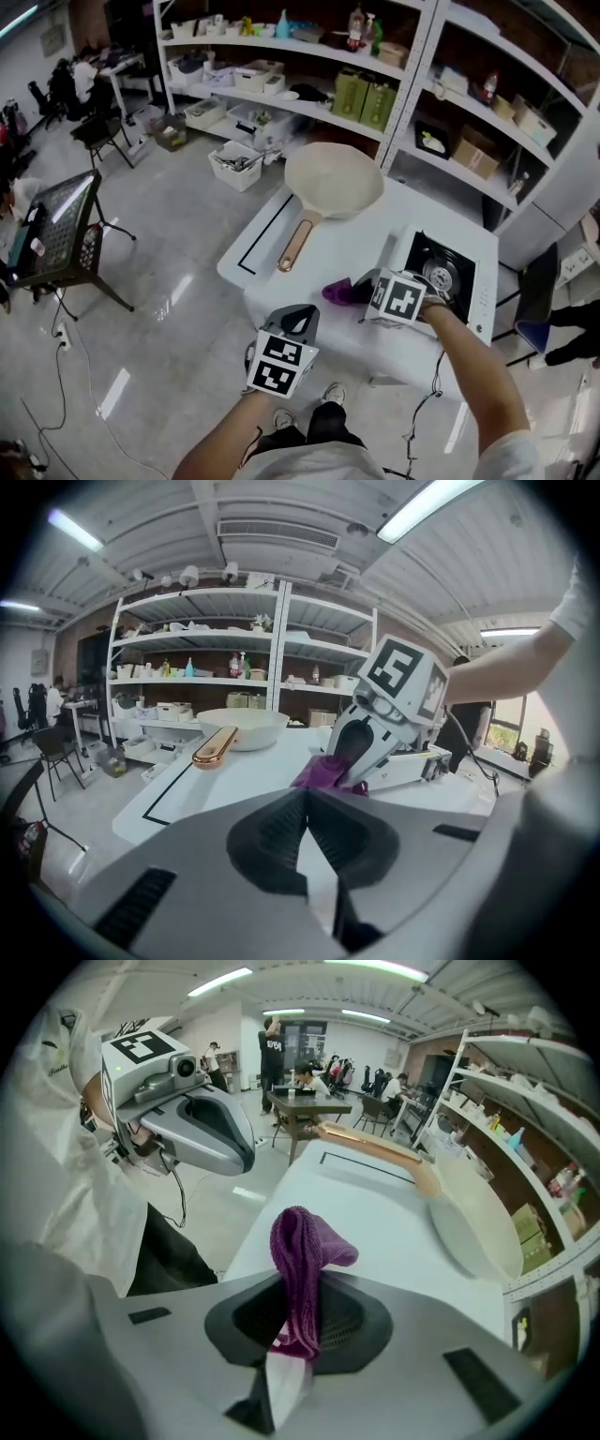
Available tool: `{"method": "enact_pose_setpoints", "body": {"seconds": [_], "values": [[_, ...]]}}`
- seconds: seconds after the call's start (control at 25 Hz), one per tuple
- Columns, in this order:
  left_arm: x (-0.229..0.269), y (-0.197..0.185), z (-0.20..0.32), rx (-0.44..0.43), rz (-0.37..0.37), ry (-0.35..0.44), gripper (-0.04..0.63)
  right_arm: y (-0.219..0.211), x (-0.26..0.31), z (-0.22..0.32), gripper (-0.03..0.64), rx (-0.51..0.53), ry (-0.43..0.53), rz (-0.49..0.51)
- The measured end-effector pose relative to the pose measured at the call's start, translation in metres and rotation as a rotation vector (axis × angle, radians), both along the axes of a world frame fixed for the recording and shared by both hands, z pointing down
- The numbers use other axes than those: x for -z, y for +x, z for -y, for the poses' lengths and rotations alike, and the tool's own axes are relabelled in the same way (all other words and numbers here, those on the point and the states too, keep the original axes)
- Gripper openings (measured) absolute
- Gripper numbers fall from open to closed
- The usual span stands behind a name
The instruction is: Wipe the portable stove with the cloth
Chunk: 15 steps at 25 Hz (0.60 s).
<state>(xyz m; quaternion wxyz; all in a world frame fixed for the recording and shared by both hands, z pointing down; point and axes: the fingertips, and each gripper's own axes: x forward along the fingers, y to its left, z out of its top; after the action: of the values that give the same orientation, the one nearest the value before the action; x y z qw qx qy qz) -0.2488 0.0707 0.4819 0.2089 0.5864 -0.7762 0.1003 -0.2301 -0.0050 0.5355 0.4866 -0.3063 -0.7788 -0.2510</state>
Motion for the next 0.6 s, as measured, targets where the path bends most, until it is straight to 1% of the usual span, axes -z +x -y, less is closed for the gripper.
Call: {"method": "enact_pose_setpoints", "body": {"seconds": [0.16,0.28,0.44,0.6], "values": [[0.006,0.004,0.001,-0.034,0.001,0.015,0.005,0.005,0.017,-0.014,0.061,-0.080,-0.037,0.090],[0.014,0.008,0.008,-0.064,0.012,0.019,0.005,0.016,0.037,-0.013,0.061,-0.152,-0.056,0.165],[0.028,0.015,0.022,-0.110,0.014,0.028,0.005,0.035,0.069,-0.002,0.061,-0.281,-0.104,0.271],[0.037,0.036,0.048,-0.170,0.012,0.046,0.005,0.067,0.096,0.023,0.061,-0.421,-0.161,0.372]]}}
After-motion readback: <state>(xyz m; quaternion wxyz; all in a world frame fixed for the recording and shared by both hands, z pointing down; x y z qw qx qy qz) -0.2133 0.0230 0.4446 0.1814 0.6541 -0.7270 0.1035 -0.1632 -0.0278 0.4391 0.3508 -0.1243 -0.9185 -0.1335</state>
